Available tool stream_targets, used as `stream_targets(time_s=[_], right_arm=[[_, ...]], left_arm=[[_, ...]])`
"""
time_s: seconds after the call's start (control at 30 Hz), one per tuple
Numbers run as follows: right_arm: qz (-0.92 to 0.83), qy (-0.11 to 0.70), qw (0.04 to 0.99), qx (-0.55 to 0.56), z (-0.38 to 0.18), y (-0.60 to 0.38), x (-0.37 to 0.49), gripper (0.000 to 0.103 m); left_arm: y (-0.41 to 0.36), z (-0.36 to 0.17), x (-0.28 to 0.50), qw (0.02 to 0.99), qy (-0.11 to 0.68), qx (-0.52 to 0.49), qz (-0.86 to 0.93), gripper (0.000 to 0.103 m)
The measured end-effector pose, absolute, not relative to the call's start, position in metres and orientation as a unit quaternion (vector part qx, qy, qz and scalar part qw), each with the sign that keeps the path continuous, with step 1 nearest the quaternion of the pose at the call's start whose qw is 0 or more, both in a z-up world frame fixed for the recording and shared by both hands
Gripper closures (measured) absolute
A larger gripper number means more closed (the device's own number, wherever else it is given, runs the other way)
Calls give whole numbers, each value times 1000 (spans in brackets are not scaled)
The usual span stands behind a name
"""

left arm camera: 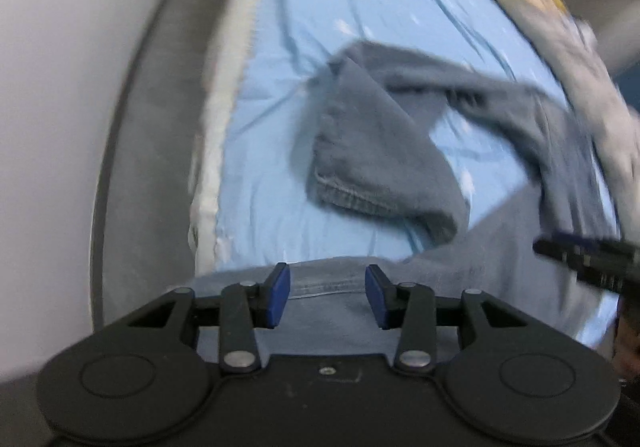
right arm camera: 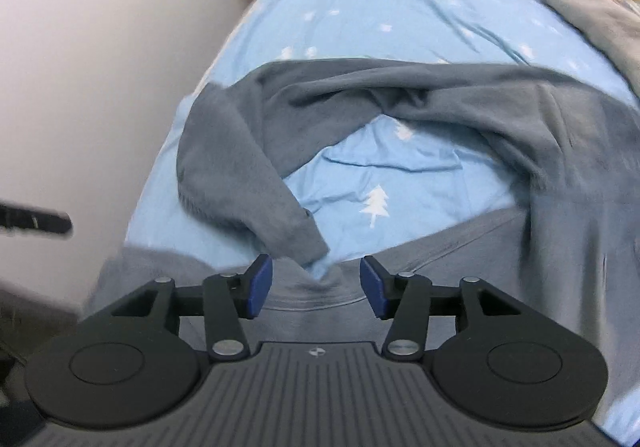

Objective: Fold clothes
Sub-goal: 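Grasp the jeans hem with the right tool and drag it along the bed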

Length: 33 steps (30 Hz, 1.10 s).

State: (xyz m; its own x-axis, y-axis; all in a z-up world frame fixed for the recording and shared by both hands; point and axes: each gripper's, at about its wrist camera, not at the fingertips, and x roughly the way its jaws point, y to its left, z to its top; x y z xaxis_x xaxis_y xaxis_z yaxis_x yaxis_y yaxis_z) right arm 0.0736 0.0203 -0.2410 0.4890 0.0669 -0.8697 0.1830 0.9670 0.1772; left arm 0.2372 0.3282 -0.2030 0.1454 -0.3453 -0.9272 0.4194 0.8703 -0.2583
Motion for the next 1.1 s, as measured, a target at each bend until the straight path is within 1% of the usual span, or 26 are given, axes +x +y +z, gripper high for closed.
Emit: stream_targets(time_s=[0.07, 0.1, 0.13, 0.2, 0.4, 0.47, 0.53, 0.67, 0.7, 0.73, 0.77, 0.83, 0.87, 0.9, 0.93, 1.1], right_arm=[[-62, 496, 848, 174, -241, 30, 72, 49], [-71, 491, 847, 192, -242, 35, 71, 44], [-81, 485, 846, 204, -243, 39, 70, 36], [-90, 475, 852, 200, -251, 49, 72, 30], [-63, 478, 873, 70, -294, 63, 95, 31], [-54, 482, 874, 29, -303, 62, 105, 30], [-31, 484, 875, -7, -308, 64, 116, 30], [25, 503, 862, -61, -323, 79, 136, 31], [22, 515, 855, -66, -327, 82, 140, 41], [7, 525, 849, -66, -329, 85, 143, 61], [-20, 529, 846, -57, -326, 88, 144, 65], [-63, 519, 852, 0, -311, 90, 141, 74], [-83, 515, 852, 28, -305, 91, 139, 77], [-105, 516, 849, 49, -299, 94, 137, 82], [-125, 517, 844, 65, -293, 99, 135, 84], [-188, 503, 828, 164, -255, 138, 117, 87]], left_arm=[[327, -205, 249, 741, 608, 55, -280, 64], [325, -206, 254, 735, 611, 64, -288, 61], [323, -208, 260, 732, 612, 70, -292, 59], [317, -213, 271, 726, 612, 83, -302, 58], [295, -242, 302, 713, 622, 100, -307, 57], [287, -248, 312, 711, 621, 108, -310, 55], [280, -255, 322, 710, 616, 107, -325, 48], [259, -279, 341, 686, 613, 130, -370, 47], [254, -284, 346, 679, 613, 137, -380, 47], [250, -290, 352, 672, 614, 141, -389, 47], [247, -294, 358, 667, 615, 142, -396, 47], [242, -302, 370, 647, 623, 146, -414, 47], [241, -305, 375, 634, 627, 146, -429, 47], [240, -307, 378, 619, 628, 146, -448, 47], [239, -308, 381, 604, 629, 150, -466, 47], [243, -316, 389, 542, 637, 166, -523, 46]])
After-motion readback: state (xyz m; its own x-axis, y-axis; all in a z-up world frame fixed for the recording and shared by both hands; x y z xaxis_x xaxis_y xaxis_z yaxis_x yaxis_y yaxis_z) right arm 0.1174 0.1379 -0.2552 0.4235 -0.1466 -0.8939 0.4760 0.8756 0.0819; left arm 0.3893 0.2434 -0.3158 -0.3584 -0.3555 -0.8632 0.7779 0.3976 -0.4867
